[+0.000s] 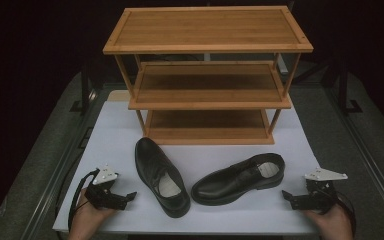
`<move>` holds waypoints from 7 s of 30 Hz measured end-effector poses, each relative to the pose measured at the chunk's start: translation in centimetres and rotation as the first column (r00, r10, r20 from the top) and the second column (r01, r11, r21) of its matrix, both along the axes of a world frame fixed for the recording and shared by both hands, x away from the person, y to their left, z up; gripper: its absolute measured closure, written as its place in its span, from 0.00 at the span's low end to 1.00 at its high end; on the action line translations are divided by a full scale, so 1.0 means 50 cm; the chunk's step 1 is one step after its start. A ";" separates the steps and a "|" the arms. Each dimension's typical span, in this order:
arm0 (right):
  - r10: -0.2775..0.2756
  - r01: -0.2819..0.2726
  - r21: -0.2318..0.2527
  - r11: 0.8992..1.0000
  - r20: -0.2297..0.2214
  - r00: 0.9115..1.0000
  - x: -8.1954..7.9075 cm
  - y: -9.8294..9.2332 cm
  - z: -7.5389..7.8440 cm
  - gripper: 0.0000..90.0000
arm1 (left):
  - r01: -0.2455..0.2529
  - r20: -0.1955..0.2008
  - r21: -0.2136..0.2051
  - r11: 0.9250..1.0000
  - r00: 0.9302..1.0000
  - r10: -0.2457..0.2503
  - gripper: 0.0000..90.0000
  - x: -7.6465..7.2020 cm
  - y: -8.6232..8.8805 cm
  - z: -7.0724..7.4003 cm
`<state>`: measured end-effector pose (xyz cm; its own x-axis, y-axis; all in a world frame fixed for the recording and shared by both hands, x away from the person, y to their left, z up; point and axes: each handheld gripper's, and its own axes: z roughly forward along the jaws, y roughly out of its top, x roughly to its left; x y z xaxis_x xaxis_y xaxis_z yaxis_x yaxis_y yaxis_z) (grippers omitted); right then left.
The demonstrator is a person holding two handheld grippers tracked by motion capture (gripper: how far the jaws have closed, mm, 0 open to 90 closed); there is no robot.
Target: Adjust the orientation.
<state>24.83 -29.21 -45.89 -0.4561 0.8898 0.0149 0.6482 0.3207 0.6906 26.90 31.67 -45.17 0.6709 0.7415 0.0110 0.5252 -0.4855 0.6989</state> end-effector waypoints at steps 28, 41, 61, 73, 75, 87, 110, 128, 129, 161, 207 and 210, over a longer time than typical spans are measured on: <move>0.003 -0.003 0.003 1.000 0.003 1.000 0.000 -0.001 0.000 0.00 | -0.066 0.012 -0.124 0.990 0.998 0.068 1.00 0.027 0.053 0.064; 0.004 -0.004 0.003 1.000 0.006 1.000 0.000 -0.001 -0.001 0.00 | -0.097 0.052 -0.108 0.989 0.993 0.103 1.00 0.179 0.024 0.089; 0.004 -0.004 0.004 1.000 0.006 1.000 0.001 -0.002 -0.001 0.00 | -0.039 0.058 -0.151 0.988 0.997 0.049 1.00 0.280 -0.047 0.063; 0.004 -0.004 0.004 1.000 0.006 1.000 0.000 -0.002 -0.001 0.00 | 0.049 0.089 -0.168 0.985 0.995 -0.034 1.00 0.281 -0.110 0.071; 0.004 -0.004 0.004 1.000 0.006 1.000 0.000 -0.002 -0.001 0.00 | 0.061 0.095 -0.166 0.984 0.994 -0.045 1.00 0.281 -0.123 0.072; 0.004 -0.004 0.005 1.000 0.007 1.000 0.000 -0.002 -0.001 0.00 | 0.097 0.065 -0.169 0.981 0.994 -0.087 1.00 0.262 -0.129 0.086; 0.006 -0.006 0.002 1.000 0.008 1.000 0.000 -0.002 -0.001 0.00 | 0.152 -0.100 -0.105 0.983 0.982 -0.162 1.00 0.075 -0.053 0.043; 0.004 -0.004 0.003 1.000 0.005 1.000 0.000 -0.002 -0.001 0.00 | 0.185 -0.104 -0.110 0.976 0.975 -0.197 1.00 0.080 -0.070 0.036; 0.004 -0.004 0.003 1.000 0.005 1.000 0.000 -0.002 -0.001 0.00 | 0.186 -0.106 -0.115 0.976 0.974 -0.198 1.00 0.080 -0.071 0.036; 0.004 -0.004 0.003 1.000 0.006 1.000 0.000 -0.002 -0.001 0.00 | 0.232 -0.088 -0.140 0.963 0.965 -0.246 0.97 0.084 -0.113 0.038; 0.134 -0.141 0.179 0.974 0.050 0.990 -0.021 0.013 0.094 0.93 | 0.465 0.083 -0.157 0.872 0.885 -0.457 1.00 0.113 -0.342 0.238; 0.168 -0.176 0.187 0.966 0.059 0.984 -0.023 0.025 0.105 0.99 | 0.483 0.067 -0.150 0.863 0.875 -0.479 1.00 0.119 -0.380 0.229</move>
